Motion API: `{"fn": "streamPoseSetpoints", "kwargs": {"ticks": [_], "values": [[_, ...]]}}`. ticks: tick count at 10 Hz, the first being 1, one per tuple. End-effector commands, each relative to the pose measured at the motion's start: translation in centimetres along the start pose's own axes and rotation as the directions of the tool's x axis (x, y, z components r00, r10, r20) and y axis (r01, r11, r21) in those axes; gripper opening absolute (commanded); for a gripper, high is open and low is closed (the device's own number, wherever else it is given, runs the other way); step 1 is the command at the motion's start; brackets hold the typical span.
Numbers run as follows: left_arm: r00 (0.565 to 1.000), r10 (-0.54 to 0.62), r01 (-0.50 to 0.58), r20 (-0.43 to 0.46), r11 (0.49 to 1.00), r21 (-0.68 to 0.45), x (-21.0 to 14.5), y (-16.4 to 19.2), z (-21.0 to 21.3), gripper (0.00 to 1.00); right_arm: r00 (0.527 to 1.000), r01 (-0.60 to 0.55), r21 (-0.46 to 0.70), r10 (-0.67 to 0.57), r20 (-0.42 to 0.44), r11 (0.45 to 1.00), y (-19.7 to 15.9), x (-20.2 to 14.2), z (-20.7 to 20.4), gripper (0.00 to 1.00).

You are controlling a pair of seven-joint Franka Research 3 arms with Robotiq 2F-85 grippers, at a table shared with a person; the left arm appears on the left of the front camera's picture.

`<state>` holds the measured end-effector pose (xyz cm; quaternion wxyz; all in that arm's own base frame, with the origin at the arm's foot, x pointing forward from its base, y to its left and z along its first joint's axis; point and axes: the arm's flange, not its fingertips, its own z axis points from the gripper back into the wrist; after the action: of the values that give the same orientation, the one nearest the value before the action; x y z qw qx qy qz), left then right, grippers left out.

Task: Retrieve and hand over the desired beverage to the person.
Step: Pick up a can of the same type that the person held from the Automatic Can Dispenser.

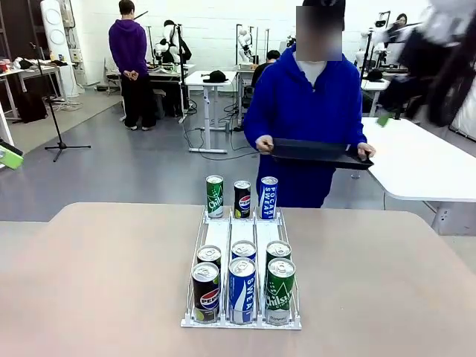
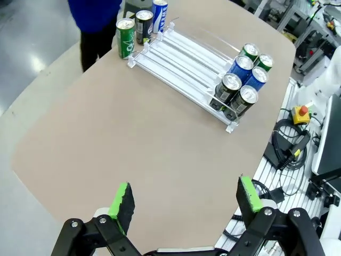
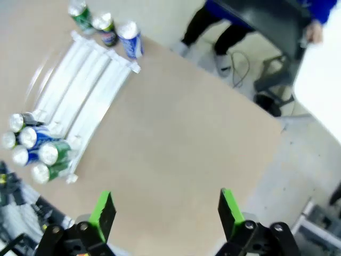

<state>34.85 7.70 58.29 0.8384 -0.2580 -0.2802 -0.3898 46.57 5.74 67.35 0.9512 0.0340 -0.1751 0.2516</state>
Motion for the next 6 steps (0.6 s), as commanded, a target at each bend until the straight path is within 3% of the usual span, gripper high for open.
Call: {"fn": "streamPoseSetpoints", "kwargs": {"ticks": [1, 3, 6], "values": [[0.999, -0.019, 0.022, 0.031, 0.997, -0.071, -0.2, 1.0, 1.4, 1.00, 0.990, 0.124, 0.019, -0.125, 0.059, 0.992, -2.4, -8.7, 2.9, 1.00], [0.999, 0.000, 0.006, 0.051, 0.994, -0.110, -0.2, 2.2, 2.3, 1.00, 0.968, 0.198, 0.101, -0.210, 0.136, 0.975, -5.6, -13.4, 4.9, 1.00], [0.991, 0.049, -0.034, 0.127, 0.992, -0.120, -1.4, 2.9, 4.3, 1.00, 0.950, 0.147, 0.192, -0.193, 0.246, 0.970, -6.7, -17.9, 6.4, 1.00]]}}
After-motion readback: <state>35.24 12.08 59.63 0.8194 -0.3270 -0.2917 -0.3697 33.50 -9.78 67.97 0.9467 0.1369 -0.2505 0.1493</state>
